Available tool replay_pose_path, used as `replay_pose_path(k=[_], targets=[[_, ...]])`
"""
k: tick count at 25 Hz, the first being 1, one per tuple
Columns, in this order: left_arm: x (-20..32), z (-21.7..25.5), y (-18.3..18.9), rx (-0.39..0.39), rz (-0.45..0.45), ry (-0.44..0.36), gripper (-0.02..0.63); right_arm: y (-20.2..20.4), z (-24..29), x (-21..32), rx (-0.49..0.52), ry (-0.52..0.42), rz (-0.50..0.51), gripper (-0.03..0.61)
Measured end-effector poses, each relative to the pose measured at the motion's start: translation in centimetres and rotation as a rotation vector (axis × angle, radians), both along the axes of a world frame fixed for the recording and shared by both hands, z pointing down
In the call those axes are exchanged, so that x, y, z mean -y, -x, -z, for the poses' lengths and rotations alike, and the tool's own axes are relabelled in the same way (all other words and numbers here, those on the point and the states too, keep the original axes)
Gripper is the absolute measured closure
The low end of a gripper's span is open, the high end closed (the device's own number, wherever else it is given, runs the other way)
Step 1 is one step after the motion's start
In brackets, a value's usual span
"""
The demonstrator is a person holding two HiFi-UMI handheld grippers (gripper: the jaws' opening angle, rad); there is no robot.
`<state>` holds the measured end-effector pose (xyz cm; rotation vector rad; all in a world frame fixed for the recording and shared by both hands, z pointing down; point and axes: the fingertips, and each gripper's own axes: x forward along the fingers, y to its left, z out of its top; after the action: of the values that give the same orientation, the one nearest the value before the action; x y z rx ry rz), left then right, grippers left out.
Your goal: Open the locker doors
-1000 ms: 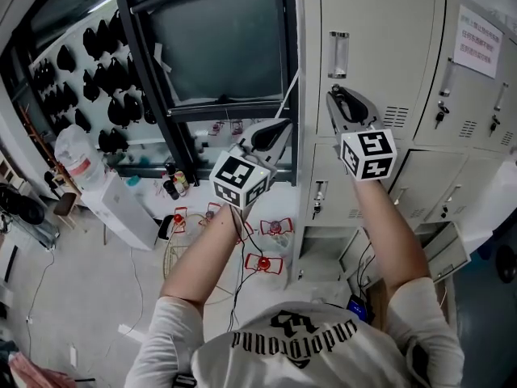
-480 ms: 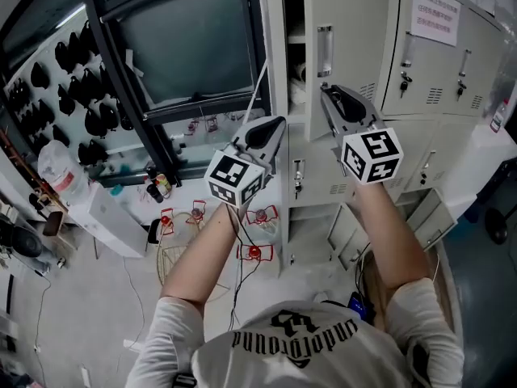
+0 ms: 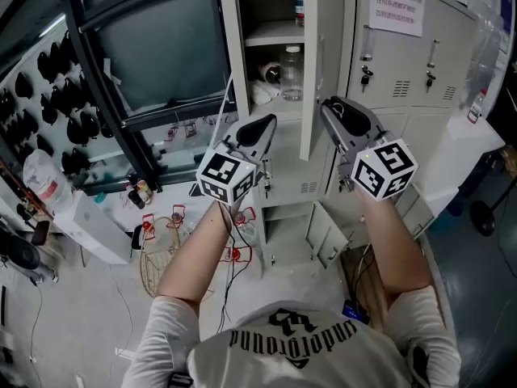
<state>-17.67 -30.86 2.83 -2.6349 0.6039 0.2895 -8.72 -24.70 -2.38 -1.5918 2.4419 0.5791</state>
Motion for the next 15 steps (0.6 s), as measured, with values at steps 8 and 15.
replay_pose_path(k=[8, 15], targets=[[-1.7, -0.2, -7.7, 0.01, 0.024, -0.001, 0.606, -7.7, 0.2, -3.6, 0.005, 0.0, 0.056, 0.46], [-3.6, -0.6, -13.0, 0.013, 0.063, -0.014, 0.606, -14.6, -0.1, -4.0, -0.003, 0.007, 0.101, 0.459]])
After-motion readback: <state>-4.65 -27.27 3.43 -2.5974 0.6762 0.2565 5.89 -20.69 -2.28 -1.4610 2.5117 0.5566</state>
